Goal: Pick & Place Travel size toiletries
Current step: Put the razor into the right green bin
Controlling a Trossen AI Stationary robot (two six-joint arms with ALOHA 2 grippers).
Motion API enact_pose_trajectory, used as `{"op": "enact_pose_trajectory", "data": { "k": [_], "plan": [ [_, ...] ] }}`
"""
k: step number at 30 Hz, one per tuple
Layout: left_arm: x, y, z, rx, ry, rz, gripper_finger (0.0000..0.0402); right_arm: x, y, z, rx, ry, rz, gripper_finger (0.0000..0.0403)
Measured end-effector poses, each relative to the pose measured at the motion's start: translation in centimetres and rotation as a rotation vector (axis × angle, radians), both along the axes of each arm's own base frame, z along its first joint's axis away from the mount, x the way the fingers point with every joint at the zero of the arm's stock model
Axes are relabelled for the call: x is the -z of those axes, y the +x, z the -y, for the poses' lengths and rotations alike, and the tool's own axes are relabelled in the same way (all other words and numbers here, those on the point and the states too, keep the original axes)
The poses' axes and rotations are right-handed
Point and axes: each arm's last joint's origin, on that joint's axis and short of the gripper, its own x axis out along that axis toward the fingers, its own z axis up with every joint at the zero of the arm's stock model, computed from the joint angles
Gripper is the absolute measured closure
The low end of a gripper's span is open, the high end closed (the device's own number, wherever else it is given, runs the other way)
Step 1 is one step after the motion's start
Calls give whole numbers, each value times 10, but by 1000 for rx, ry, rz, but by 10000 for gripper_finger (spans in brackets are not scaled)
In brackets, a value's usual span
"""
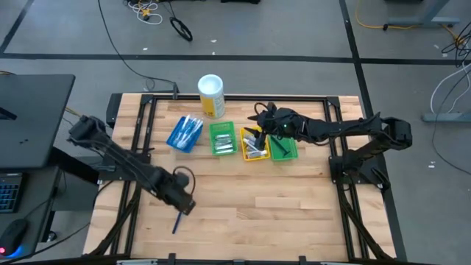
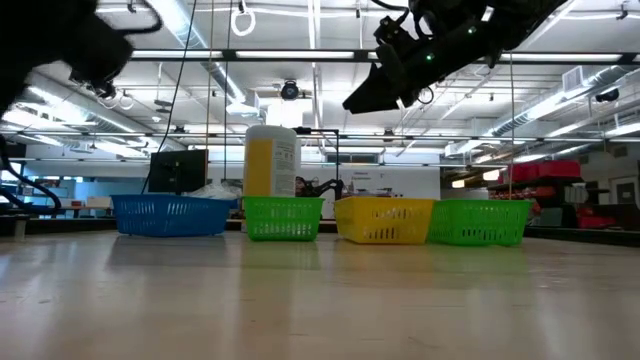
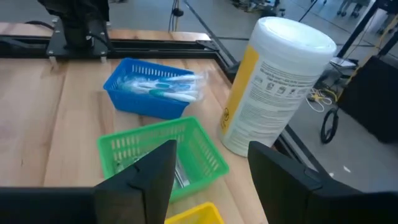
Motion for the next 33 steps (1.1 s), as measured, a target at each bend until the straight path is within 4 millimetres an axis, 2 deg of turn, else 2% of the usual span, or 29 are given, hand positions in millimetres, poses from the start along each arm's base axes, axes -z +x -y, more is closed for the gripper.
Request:
{"op": "enact_pose_trajectory", "data": {
  "k": [5,12,15,18,23,27,33],
  "plan": [
    [18,-4,19,-70,-36,-119,201,1,-2,6,26,21,-1,192],
    [20,3,31,-120,0,30,201,1,-3,9,37,17,8,192],
    [25,2,35,-125,12,9,201,1,-3,9,37,16,9,192],
    [33,2,43,-94,-8,-11,201,1,-3,9,38,18,9,192],
    [40,4,62,-22,-24,82,201,1,-3,9,38,19,10,192],
    [41,-1,64,47,-29,48,201,1,-3,9,38,20,11,192],
    [44,-9,57,-31,17,-77,201,1,-3,9,45,38,20,192]
  ]
}}
